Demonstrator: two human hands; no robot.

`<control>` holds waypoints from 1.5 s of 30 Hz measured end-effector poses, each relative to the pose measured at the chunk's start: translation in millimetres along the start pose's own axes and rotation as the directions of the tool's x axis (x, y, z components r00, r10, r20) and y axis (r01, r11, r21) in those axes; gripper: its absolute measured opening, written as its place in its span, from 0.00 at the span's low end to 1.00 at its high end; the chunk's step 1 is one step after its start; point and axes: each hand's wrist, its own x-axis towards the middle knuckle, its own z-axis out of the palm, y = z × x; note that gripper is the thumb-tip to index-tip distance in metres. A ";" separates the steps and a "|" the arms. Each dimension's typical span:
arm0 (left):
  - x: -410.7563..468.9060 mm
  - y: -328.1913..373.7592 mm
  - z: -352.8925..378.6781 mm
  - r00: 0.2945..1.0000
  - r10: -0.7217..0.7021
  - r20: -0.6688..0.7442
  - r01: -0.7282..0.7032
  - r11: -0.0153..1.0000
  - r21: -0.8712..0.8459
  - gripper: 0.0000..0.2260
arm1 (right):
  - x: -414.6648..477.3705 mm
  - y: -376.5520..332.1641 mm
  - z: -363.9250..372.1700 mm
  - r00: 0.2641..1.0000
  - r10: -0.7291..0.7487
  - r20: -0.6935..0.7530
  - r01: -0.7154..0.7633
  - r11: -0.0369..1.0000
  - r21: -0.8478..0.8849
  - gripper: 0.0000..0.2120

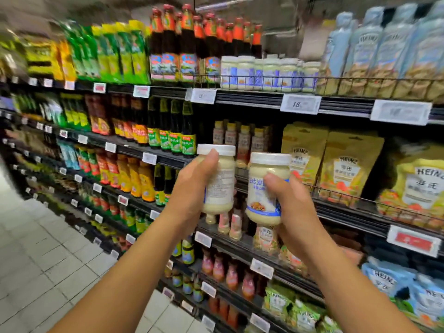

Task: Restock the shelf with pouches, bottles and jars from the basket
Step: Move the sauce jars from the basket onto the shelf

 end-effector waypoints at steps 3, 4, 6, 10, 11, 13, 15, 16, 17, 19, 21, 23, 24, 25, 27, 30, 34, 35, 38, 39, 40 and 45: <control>22.5 11.7 -5.4 0.998 0.055 0.023 -0.055 0.999 0.002 0.22 | 24.8 -10.9 3.1 0.999 -0.036 0.011 0.037 0.999 -0.037 0.21; 31.1 15.6 -6.3 0.997 0.072 0.038 -0.072 0.997 0.005 0.22 | 33.7 -14.4 3.9 0.999 -0.052 0.009 0.052 0.998 -0.046 0.19; 48.4 24.0 -6.5 0.992 0.103 0.067 -0.103 0.995 -0.007 0.25 | 52.3 -20.2 4.2 0.996 -0.087 0.017 0.088 0.995 -0.057 0.20; 86.4 40.3 -4.6 0.984 0.144 0.107 -0.140 0.989 -0.040 0.31 | 93.8 -30.0 2.4 0.990 -0.139 0.024 0.140 0.989 -0.042 0.25; 96.9 44.6 -4.0 0.983 0.144 0.118 -0.140 0.989 -0.045 0.31 | 104.9 -33.1 1.4 0.990 -0.139 0.020 0.140 0.990 -0.027 0.27; 118.8 53.4 -2.1 0.978 0.151 0.142 -0.147 0.988 -0.039 0.30 | 124.9 -41.2 -0.4 0.990 -0.138 0.041 0.138 0.990 -0.012 0.27; 140.1 61.3 2.2 0.971 0.166 0.174 -0.166 0.986 -0.014 0.26 | 142.9 -50.5 -2.9 0.980 -0.149 0.132 0.155 0.987 -0.042 0.22; 151.5 65.4 5.2 0.965 0.178 0.193 -0.181 0.984 -0.005 0.24 | 151.8 -56.1 -3.5 0.969 -0.159 0.190 0.172 0.983 -0.055 0.19; 160.4 69.4 8.0 0.959 0.189 0.210 -0.192 0.981 -0.004 0.22 | 158.6 -61.3 -3.5 0.962 -0.161 0.220 0.178 0.982 -0.057 0.18; 180.0 79.0 15.0 0.942 0.217 0.255 -0.220 0.975 -0.019 0.17 | 175.9 -73.5 -3.9 0.963 -0.162 0.213 0.176 0.983 -0.049 0.24; 197.2 89.1 21.1 0.917 0.245 0.313 -0.249 0.968 -0.027 0.18 | 193.6 -83.8 -3.5 0.960 -0.178 0.215 0.196 0.978 -0.066 0.29; 211.6 100.7 26.4 0.904 0.257 0.341 -0.259 0.965 -0.040 0.18 | 207.6 -94.6 -1.7 0.957 -0.198 0.214 0.219 0.973 -0.079 0.28; 218.8 106.7 28.4 0.902 0.258 0.347 -0.257 0.965 -0.050 0.18 | 214.0 -100.0 -1.3 0.959 -0.198 0.203 0.215 0.974 -0.069 0.28; 225.1 113.0 30.7 0.900 0.255 0.353 -0.249 0.966 -0.064 0.18 | 220.9 -105.4 -1.5 0.963 -0.191 0.190 0.204 0.978 -0.052 0.28; 237.0 124.5 33.9 0.898 0.251 0.361 -0.237 0.968 -0.082 0.18 | 233.7 -114.4 -1.0 0.968 -0.166 0.189 0.174 0.985 -0.023 0.27; 257.3 139.1 36.5 0.888 0.237 0.395 -0.228 0.971 -0.072 0.17 | 250.8 -124.3 2.7 0.967 -0.127 0.222 0.126 0.992 0.019 0.24; 285.0 148.6 37.8 0.867 0.260 0.426 -0.239 0.965 -0.103 0.18 | 273.6 -129.3 9.9 0.978 -0.129 0.165 0.128 0.992 0.014 0.16; 291.9 150.0 37.5 0.864 0.263 0.430 -0.241 0.965 -0.104 0.18 | 279.9 -130.1 11.9 0.979 -0.134 0.152 0.135 0.991 0.002 0.15; 315.6 151.1 35.4 0.858 0.265 0.441 -0.243 0.964 -0.105 0.20 | 296.8 -131.0 17.9 0.978 -0.168 0.124 0.174 0.984 -0.036 0.12; 323.7 152.8 34.3 0.854 0.263 0.449 -0.240 0.965 -0.108 0.21 | 302.4 -131.4 19.9 0.977 -0.180 0.110 0.187 0.981 -0.056 0.12; 332.2 154.9 33.1 0.850 0.256 0.461 -0.230 0.967 -0.111 0.22 | 308.2 -132.0 21.9 0.978 -0.185 0.094 0.193 0.978 -0.079 0.11; 368.8 161.6 12.2 0.774 0.194 0.603 -0.137 0.981 -0.140 0.18 | 333.2 -137.6 31.4 0.982 -0.187 0.005 0.186 0.972 -0.144 0.12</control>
